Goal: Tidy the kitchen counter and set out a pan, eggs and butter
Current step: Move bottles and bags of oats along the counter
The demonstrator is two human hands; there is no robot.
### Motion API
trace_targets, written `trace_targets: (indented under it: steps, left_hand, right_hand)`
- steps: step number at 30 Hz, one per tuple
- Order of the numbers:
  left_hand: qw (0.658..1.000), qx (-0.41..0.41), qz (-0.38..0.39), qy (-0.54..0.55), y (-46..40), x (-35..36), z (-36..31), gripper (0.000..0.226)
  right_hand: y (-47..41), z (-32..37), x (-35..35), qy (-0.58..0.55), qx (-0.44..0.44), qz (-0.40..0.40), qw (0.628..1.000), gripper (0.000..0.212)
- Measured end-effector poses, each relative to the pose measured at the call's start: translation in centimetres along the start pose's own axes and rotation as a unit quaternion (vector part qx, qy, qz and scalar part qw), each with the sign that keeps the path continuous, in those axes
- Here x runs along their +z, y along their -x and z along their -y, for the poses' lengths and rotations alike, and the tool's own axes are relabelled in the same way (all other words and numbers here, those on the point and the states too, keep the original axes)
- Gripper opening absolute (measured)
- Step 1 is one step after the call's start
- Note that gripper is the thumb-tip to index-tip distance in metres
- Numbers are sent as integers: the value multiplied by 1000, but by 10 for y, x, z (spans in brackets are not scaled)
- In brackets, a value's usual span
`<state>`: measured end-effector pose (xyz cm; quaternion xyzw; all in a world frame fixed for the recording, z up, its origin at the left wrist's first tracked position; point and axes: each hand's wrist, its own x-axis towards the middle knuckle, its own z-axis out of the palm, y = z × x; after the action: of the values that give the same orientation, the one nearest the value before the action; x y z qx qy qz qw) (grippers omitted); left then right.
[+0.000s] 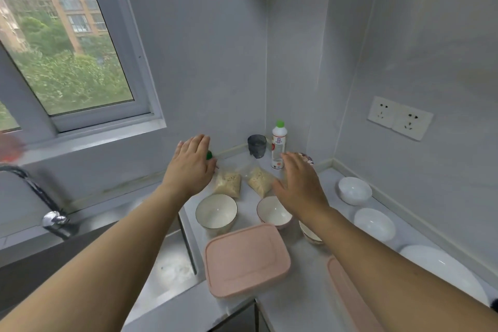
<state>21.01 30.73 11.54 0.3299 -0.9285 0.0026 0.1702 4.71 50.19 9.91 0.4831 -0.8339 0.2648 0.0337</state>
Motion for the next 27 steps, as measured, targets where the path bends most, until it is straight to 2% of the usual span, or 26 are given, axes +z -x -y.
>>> trace_targets:
  steps: [6,9,14,16,18,23,25,27]
  left_hand:
    - [997,-27,48,61,-77,34,45,57]
    - [990,-50,88,102,-116,55,64,55]
    - [983,-57,146,98,-169,97,96,54]
    - [978,-69,169,98,-183,114,107,53]
    - [970,-94,200,98,-195,132,118,49]
    - [944,-143,280,106,-226,175,128,53]
    - [939,-147,296,98,-238,192,132,53]
    - [941,-143,295,86,-241,203,135,49]
  right_hand:
    - [-82,-4,44,-63,109,47,991,56]
    - [-125,-4,71,-103,194,99,971,52]
    - [-191,-9,116,-146,303,136,932,48]
    - [-212,-11,128,-163,332,149,917,41]
    - [-236,-17,146,-179,354,145,906,21]
    - [-297,-43,200,-172,381,169,893,28]
    - [-319,-59,230,-198,421,147,873,36]
    - [-335,-72,251,-222,442,154,855,30]
